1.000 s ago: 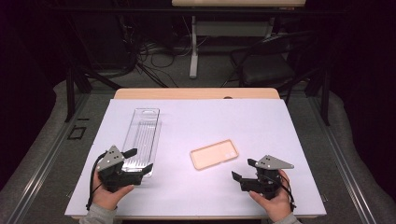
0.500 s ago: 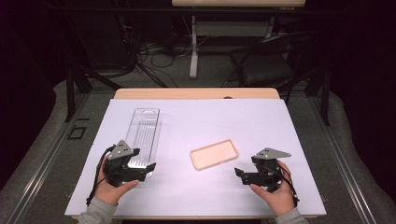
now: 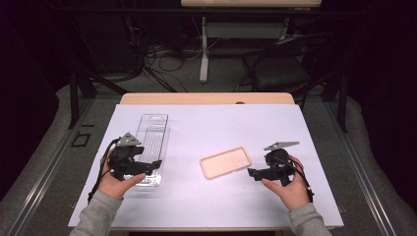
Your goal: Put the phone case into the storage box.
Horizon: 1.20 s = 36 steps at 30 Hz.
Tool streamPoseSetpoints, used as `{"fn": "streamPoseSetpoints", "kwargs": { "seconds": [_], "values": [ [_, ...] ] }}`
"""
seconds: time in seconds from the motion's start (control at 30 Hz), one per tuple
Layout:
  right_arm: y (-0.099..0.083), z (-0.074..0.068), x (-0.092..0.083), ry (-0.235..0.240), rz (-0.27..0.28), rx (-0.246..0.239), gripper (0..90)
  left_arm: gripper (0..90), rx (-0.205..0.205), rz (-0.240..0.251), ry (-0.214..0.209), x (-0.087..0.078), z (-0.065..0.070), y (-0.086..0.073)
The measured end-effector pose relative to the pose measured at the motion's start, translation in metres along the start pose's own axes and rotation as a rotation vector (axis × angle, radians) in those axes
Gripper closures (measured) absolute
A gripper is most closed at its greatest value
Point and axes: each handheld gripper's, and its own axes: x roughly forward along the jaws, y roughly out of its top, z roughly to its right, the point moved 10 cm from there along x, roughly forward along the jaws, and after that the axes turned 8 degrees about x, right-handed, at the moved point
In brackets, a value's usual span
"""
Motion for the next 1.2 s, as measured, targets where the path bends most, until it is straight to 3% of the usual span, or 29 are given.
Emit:
{"fn": "streamPoseSetpoints", "kwargs": {
  "seconds": [0.2, 0.7, 0.9, 1.2],
  "values": [
    [0.019, 0.000, 0.001, -0.006, -0.010, 0.007, 19.1, 17.3, -0.047, 0.003, 0.001, 0.001, -0.009, 0.011],
    [0.056, 0.007, 0.003, -0.022, -0.012, 0.027, 18.2, 17.0, -0.096, 0.008, 0.015, 0.004, -0.034, 0.033],
    [0.065, 0.006, 0.006, -0.024, -0.009, 0.025, 18.1, 17.0, -0.102, 0.003, 0.026, 0.004, -0.044, 0.042],
    [0.075, 0.013, 0.021, -0.038, -0.048, 0.014, 18.1, 17.0, -0.092, -0.011, 0.037, 0.011, -0.055, 0.049]
  ]
}}
